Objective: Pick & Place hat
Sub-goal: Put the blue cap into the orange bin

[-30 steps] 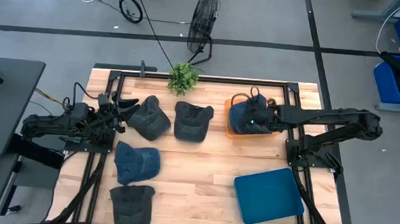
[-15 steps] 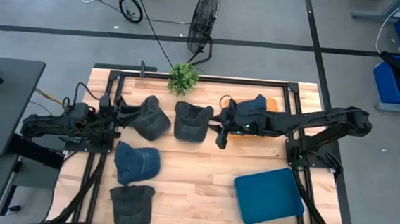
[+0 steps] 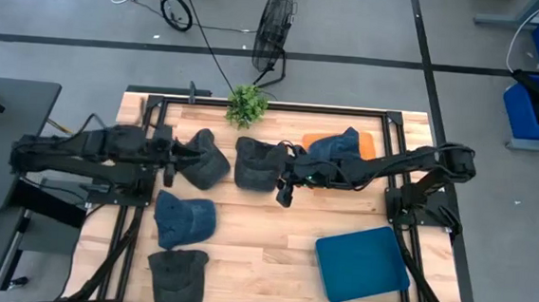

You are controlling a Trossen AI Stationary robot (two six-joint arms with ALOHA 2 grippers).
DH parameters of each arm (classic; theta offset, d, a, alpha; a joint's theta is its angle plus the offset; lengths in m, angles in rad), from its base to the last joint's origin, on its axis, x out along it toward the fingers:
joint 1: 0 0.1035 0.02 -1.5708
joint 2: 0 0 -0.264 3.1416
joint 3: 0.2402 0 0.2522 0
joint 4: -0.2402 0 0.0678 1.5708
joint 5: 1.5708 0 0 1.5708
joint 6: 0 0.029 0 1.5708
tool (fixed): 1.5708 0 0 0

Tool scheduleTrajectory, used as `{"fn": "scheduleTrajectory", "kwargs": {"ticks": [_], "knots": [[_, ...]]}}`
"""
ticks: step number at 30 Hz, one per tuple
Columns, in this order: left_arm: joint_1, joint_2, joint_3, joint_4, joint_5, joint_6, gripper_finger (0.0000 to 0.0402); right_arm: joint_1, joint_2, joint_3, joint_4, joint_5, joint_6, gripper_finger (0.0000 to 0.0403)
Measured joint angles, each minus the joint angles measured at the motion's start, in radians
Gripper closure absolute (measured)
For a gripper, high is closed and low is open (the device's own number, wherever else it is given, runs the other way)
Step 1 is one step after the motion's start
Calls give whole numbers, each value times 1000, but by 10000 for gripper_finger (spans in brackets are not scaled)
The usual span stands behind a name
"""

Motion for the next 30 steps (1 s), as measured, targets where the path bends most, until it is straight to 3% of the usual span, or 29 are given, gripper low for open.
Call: {"fn": "scheduleTrajectory", "kwargs": {"ticks": [6,10,23,30], "knots": [[-4,181,173,-478,101,-366,292,0,0,0,-4,1,-2,218],[-52,251,175,-667,184,-537,292,0,-1,0,-13,2,-33,218],[-321,424,75,-596,212,-963,292,0,-2,0,-41,2,-40,218],[-390,521,60,-587,152,-1140,292,0,-2,0,-45,1,-20,218]]}}
